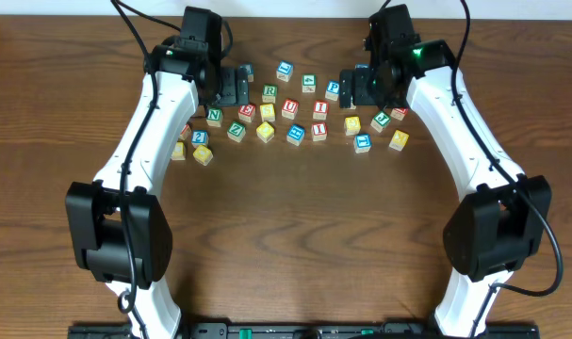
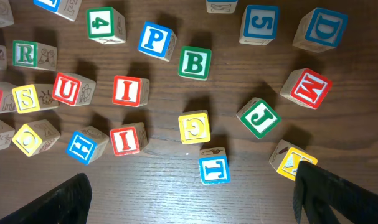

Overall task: Spell out NEURIPS
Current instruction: 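Lower the left gripper down around the green N block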

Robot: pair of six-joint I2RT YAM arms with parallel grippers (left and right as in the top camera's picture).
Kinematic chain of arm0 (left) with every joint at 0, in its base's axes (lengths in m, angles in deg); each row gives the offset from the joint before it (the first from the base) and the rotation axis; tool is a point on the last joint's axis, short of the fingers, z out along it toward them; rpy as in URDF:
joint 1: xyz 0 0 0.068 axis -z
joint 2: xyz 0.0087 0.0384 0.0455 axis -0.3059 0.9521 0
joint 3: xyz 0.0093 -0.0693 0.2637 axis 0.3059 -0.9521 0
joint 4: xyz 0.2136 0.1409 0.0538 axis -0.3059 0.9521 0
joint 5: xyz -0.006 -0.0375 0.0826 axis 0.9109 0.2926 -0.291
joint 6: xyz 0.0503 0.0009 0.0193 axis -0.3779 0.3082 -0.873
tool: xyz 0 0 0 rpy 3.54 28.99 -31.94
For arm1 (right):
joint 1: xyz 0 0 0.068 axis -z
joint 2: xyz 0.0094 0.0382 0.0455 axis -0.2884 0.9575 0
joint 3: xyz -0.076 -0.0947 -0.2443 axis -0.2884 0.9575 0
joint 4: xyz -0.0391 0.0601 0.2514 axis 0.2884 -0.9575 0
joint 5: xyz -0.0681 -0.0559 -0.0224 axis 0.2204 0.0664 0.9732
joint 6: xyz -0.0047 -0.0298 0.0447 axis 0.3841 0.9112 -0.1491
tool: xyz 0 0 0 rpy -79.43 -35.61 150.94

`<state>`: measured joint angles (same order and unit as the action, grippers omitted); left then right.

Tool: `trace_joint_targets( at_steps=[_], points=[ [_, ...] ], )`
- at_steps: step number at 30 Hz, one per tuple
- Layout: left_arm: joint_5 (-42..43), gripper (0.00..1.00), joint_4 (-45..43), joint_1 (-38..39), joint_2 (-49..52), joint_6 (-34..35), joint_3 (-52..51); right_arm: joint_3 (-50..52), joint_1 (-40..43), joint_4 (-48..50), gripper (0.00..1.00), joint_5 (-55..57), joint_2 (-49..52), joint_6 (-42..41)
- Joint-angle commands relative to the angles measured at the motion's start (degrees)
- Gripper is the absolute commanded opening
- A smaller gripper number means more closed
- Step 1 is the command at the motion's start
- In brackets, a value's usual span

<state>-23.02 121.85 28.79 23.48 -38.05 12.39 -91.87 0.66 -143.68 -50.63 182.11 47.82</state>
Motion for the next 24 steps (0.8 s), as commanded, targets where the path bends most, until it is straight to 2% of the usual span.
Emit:
trace_joint_targets(
  at_steps=[1, 24],
  points=[
    [-0.3, 0.98, -0.1, 0.1, 0.5, -0.6, 0.2, -1.2, -0.5, -0.1, 0.99, 0.7, 0.0, -0.4],
    [-0.3, 0.98, -1.0, 0.1, 3.0, -0.8, 0.2, -1.2, -0.5, -0.1, 0.99, 0.7, 0.0, -0.4]
  ],
)
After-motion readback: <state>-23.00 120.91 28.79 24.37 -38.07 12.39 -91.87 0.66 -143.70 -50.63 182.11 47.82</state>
